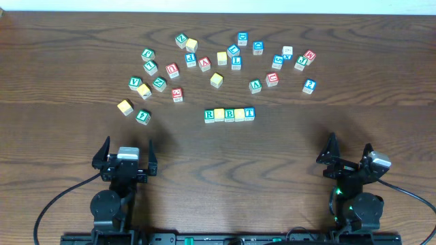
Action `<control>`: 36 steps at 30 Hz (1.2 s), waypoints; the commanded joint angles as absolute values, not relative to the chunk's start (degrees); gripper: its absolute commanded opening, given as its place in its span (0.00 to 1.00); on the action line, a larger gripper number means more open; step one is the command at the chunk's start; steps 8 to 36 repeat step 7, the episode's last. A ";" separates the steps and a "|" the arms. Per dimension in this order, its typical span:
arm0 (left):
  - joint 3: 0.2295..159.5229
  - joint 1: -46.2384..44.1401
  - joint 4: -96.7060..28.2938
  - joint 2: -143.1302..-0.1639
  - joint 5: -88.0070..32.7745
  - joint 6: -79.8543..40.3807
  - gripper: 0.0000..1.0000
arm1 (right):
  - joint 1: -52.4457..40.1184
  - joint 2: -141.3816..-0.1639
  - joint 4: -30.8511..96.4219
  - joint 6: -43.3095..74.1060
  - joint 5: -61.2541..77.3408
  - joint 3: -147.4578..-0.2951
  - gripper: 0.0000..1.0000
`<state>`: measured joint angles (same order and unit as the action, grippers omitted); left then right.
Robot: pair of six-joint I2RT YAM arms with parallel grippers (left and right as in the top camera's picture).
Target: Spell out ROBOT
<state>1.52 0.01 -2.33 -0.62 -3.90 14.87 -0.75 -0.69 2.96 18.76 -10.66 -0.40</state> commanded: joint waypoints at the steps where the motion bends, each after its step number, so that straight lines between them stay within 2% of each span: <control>1: 0.23 0.32 -3.77 -0.34 -3.42 15.18 0.98 | -0.19 -0.30 3.20 17.93 -10.55 -0.32 0.99; 36: 0.23 0.32 -3.77 -0.34 -3.42 15.18 0.98 | -0.19 -0.30 3.20 17.93 -10.55 -0.32 0.99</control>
